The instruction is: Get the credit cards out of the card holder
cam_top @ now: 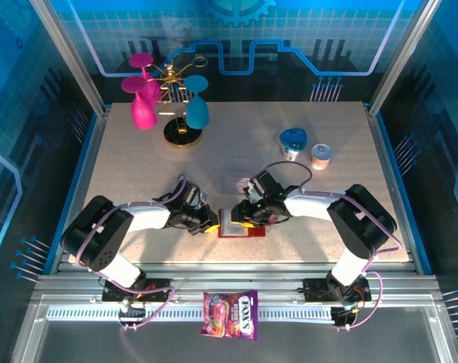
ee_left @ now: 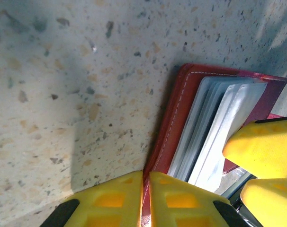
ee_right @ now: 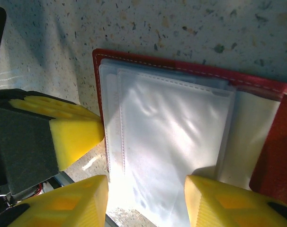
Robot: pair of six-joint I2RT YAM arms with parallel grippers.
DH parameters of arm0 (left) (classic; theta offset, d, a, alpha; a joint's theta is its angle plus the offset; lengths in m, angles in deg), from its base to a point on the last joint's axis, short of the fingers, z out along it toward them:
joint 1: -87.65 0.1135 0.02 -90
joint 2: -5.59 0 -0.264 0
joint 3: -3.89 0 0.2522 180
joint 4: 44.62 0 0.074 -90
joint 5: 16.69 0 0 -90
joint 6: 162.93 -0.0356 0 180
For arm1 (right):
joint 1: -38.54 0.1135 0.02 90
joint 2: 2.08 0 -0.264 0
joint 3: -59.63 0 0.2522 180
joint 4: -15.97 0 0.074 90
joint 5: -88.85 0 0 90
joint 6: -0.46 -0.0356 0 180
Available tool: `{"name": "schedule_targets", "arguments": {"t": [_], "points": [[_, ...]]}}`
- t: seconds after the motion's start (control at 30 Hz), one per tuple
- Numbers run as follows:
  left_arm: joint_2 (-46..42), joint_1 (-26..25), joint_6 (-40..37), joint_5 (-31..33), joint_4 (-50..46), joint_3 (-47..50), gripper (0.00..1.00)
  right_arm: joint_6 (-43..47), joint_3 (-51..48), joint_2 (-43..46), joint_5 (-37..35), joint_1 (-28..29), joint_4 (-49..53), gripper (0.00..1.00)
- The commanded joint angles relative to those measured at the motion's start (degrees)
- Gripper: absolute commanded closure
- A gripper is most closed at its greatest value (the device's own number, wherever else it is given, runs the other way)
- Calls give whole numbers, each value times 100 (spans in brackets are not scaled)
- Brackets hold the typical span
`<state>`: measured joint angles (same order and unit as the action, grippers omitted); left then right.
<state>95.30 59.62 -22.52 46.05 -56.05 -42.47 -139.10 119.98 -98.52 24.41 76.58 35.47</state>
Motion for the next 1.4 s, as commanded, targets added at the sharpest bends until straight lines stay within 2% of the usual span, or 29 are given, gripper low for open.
{"name": "schedule_targets", "arguments": {"t": [0.0, 0.3, 0.63, 0.9, 1.37], "points": [[66, -42, -172, 50, -263, -175, 87, -48, -179, 107, 36, -99, -35, 52], [-193, -45, -95, 125, -484, -378, 87, -129, -478, 113, 290, -243, -509, 52], [-587, -184, 312, 135, -458, -595, 81, -419, -842, -3, 663, -397, -1361, 53], [-186, -330, 552, -54, -96, -732, 72, -476, -966, -40, 758, -486, -1585, 55], [354, -438, 736, -95, 351, -695, 69, -518, -1056, -50, 819, -535, -1692, 57]]}}
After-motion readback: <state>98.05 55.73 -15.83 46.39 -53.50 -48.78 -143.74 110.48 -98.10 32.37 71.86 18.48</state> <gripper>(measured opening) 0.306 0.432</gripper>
